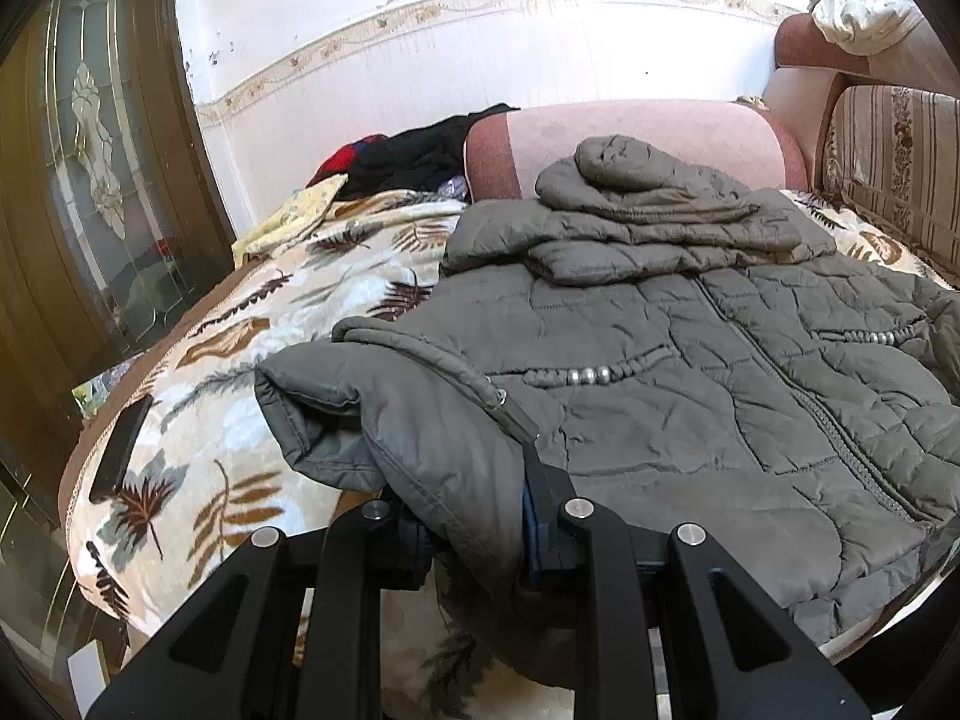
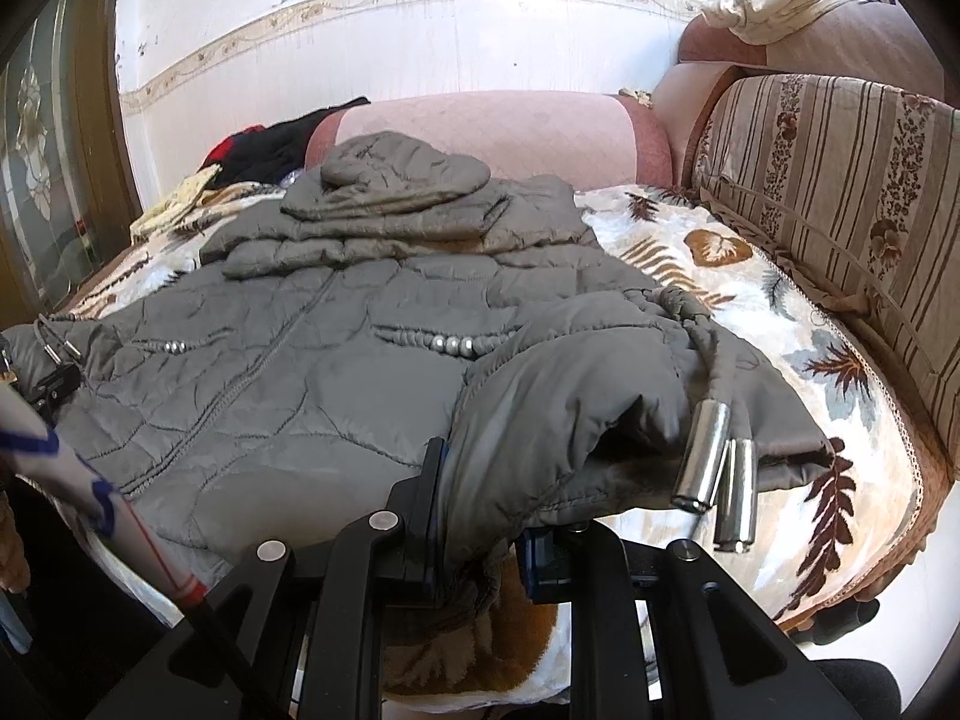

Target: Fold large clothes

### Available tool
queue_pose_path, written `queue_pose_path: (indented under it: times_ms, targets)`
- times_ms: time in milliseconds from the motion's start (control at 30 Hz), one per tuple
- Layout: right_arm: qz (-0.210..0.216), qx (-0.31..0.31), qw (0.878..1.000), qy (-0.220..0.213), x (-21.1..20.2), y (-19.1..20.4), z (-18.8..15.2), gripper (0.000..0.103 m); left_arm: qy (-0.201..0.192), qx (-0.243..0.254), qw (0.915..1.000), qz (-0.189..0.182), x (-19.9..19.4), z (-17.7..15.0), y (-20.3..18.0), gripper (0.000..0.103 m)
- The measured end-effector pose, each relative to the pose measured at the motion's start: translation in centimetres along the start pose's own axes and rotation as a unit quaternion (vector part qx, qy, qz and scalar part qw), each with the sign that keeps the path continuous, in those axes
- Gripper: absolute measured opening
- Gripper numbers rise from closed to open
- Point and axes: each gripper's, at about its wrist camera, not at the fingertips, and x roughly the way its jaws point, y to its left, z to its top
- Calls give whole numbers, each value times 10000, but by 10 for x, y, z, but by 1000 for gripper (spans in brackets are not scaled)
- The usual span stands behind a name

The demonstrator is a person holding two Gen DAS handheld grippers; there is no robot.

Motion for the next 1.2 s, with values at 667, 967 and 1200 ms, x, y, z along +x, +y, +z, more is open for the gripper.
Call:
queue_pose_path:
  times_ms: [667, 967, 1200]
  targets:
    - [305, 275, 9969, -671, -21, -6, 92, 20, -417, 106, 9988, -250, -3, 86, 13, 23]
    - [436, 343, 9948, -857, 1, -11, 172, 20, -442, 22, 9980, -457, 34, 168, 17, 27]
    - [488, 442, 9950, -752, 62, -21, 252, 20, -434, -283, 9973, -513, 92, 246, 16, 31]
